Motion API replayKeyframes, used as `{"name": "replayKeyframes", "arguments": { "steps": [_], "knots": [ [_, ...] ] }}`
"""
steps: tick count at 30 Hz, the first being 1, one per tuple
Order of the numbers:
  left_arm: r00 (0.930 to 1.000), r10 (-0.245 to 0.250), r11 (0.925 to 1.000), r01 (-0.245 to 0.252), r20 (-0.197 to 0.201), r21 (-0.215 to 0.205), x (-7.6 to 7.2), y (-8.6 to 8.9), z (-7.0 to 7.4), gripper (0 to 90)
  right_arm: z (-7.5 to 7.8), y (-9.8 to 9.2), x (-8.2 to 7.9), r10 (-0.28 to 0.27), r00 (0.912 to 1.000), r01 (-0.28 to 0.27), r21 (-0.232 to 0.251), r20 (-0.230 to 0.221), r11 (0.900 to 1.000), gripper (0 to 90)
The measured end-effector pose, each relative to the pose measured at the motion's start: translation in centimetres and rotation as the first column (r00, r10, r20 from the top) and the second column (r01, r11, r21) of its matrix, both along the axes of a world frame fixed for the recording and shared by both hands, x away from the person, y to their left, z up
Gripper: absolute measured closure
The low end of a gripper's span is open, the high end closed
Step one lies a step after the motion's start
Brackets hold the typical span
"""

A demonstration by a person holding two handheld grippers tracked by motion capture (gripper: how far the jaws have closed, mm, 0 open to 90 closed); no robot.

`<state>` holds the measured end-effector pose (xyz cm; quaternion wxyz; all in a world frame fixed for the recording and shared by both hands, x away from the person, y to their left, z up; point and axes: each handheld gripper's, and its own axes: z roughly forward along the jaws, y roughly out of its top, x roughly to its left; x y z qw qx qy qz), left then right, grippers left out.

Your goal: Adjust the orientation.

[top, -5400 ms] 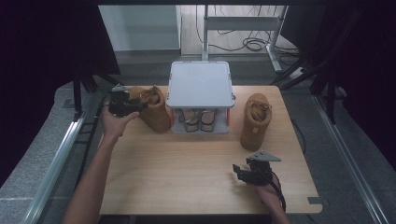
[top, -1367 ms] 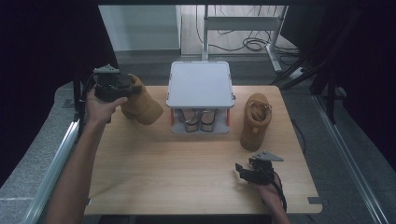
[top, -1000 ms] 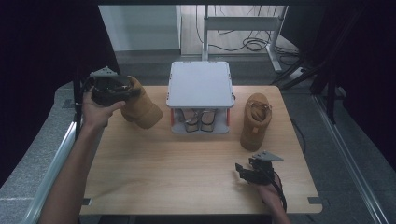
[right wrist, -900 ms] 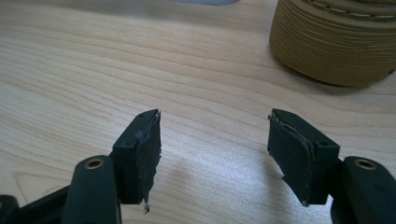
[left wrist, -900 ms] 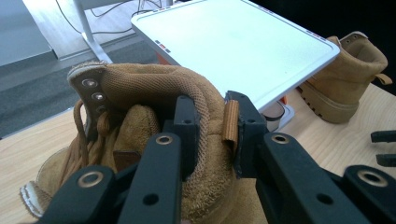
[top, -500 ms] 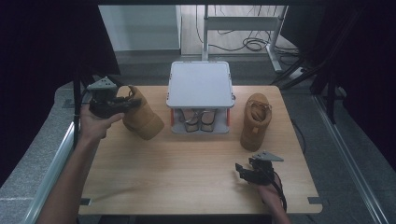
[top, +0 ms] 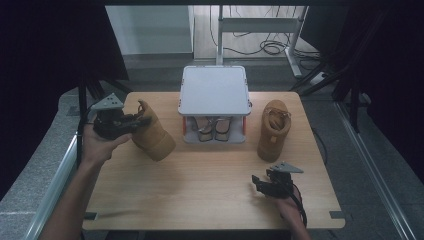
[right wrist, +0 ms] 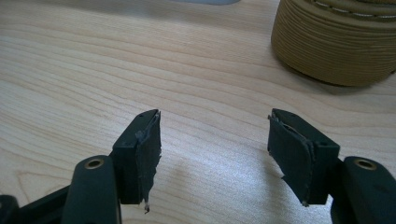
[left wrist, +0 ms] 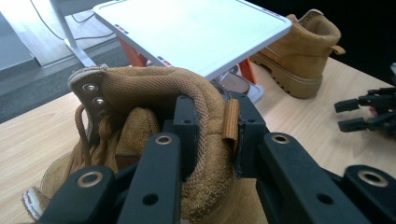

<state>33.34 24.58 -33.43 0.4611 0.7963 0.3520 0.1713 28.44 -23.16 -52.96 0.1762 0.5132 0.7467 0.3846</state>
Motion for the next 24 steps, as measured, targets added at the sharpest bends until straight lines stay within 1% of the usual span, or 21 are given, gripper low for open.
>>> {"name": "replayKeyframes", "arguments": {
  "steps": [2,3,4,5,6,7,8,9,10,12,13,14,15,16,17,18,19,20,21,23,24],
  "knots": [
    [1.0000,-0.005,1.0000,0.005,0.003,-0.005,-0.4,-0.1,-0.1,75.4,0.0,0.0,0.0,0.001,1.0000,-0.001,0.000,-0.001,1.000,35.2],
    [0.9998,-0.019,0.9998,0.019,0.010,-0.011,-1.3,-0.3,-0.4,75.4,0.0,0.0,0.0,0.001,1.0000,-0.001,0.000,-0.001,1.000,35.1],
    [0.9996,-0.027,0.9996,0.027,0.008,-0.010,-1.8,-0.5,-0.7,75.4,-0.1,0.0,0.0,0.002,1.0000,-0.002,0.001,-0.002,1.000,35.1],
    [0.9996,-0.027,0.9996,0.027,0.008,-0.010,-1.8,-0.5,-0.7,75.4,-0.1,0.0,0.0,0.002,1.0000,-0.002,0.001,-0.002,1.000,35.1],
    [0.9991,-0.043,0.9991,0.043,-0.003,-0.001,-2.6,-0.8,-1.5,75.3,-0.1,-0.1,0.0,0.000,1.0000,0.000,0.002,-0.006,1.000,35.2],
    [0.9991,-0.043,0.9991,0.043,-0.003,-0.001,-2.6,-0.8,-1.5,75.2,-0.1,-0.1,0.0,0.000,1.0000,0.000,0.002,-0.006,1.000,35.2],
    [0.9982,-0.056,0.9984,0.056,-0.020,0.010,-3.2,-1.1,-2.5,75.1,-0.1,-0.1,0.0,0.002,1.0000,-0.002,0.002,-0.005,1.000,35.1],
    [0.9973,-0.066,0.9977,0.066,-0.034,0.014,-3.4,-1.2,-3.1,75.0,-0.1,-0.1,0.0,0.001,1.0000,-0.001,0.005,-0.007,1.000,35.1],
    [0.9950,-0.091,0.9958,0.092,-0.040,0.007,-3.7,-1.4,-3.7,75.0,-0.1,-0.1,0.0,0.002,1.0000,-0.002,0.003,-0.005,1.000,35.1],
    [0.9939,-0.103,0.9945,0.104,-0.040,0.014,-4.1,-1.7,-4.1,75.1,-0.1,-0.1,0.0,0.002,1.0000,-0.002,0.001,-0.008,1.000,35.1],
    [0.9930,-0.114,0.9925,0.115,-0.032,0.042,-5.0,-2.2,-4.8,75.0,-0.1,-0.1,0.0,0.002,1.0000,-0.002,0.003,-0.010,1.000,35.1],
    [0.9930,-0.114,0.9925,0.115,-0.032,0.042,-5.0,-2.2,-4.8,75.0,-0.1,-0.1,0.0,0.000,0.9999,0.000,0.003,-0.011,1.000,35.1],
    [0.9903,-0.130,0.9901,0.132,-0.049,0.046,-5.8,-2.6,-5.7,75.0,-0.1,-0.1,0.0,-0.001,0.9999,0.001,0.003,-0.012,1.000,35.1],
    [0.9903,-0.130,0.9901,0.132,-0.049,0.046,-5.8,-2.6,-5.7,75.0,-0.1,-0.1,0.0,0.003,0.9999,-0.003,0.002,-0.010,1.000,35.1],
    [0.9869,-0.150,0.9857,0.154,-0.061,0.068,-6.5,-3.0,-6.6,74.9,-0.1,-0.1,0.0,0.002,1.0000,-0.002,0.004,-0.009,1.000,35.1],
    [0.9869,-0.150,0.9857,0.154,-0.061,0.068,-6.5,-3.0,-6.6,74.8,-0.1,-0.1,0.0,0.002,1.0000,-0.002,0.004,-0.009,1.000,35.1],
    [0.9864,-0.153,0.9827,0.159,-0.059,0.096,-7.4,-3.5,-7.4,74.7,-0.1,-0.1,-0.1,-0.001,1.0000,0.001,0.005,-0.010,1.000,35.1],
    [0.9864,-0.153,0.9827,0.159,-0.059,0.096,-7.4,-3.5,-7.4,74.6,0.0,-0.1,-0.1,-0.001,1.0000,0.001,0.006,-0.009,1.000,35.1],
    [0.9858,-0.155,0.9812,0.161,-0.065,0.105,-8.0,-3.8,-8.1,74.4,0.0,-0.1,-0.1,-0.001,1.0000,0.001,0.006,-0.009,1.000,35.1],
    [0.9848,-0.158,0.9807,0.165,-0.072,0.105,-8.3,-4.0,-8.5,74.2,0.0,-0.1,-0.1,0.000,1.0000,0.000,0.006,-0.009,1.000,35.1],
    [0.9836,-0.161,0.9798,0.169,-0.082,0.107,-8.7,-4.4,-9.2,74.0,0.0,-0.1,-0.1,0.000,1.0000,0.000,0.007,-0.007,1.000,35.1]
  ]
}}
